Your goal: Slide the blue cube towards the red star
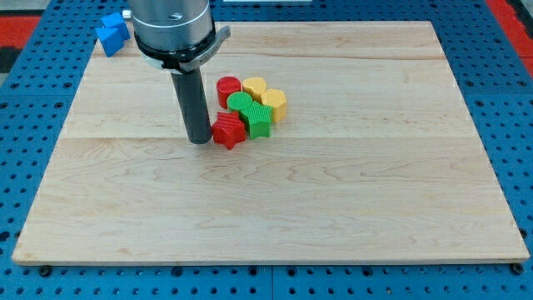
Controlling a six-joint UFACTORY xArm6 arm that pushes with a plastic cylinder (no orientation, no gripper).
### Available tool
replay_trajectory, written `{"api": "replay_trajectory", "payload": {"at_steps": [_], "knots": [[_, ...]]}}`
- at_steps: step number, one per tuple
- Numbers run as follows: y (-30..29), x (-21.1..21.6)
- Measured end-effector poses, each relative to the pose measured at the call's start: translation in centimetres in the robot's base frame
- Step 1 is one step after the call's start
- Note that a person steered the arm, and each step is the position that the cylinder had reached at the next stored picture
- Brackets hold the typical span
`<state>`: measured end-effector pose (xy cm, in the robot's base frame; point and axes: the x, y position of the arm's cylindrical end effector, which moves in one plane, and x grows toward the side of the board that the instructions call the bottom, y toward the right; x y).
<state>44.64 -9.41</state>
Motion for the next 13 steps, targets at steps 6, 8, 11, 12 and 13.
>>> {"api": "replay_trajectory", "payload": {"at_steps": [6, 8, 11, 12, 13], "knots": [[-20.1, -16.6], [-20.0, -23.9], [-19.9, -25.5], [-16.5, -25.5], [-11.6, -25.4]]}}
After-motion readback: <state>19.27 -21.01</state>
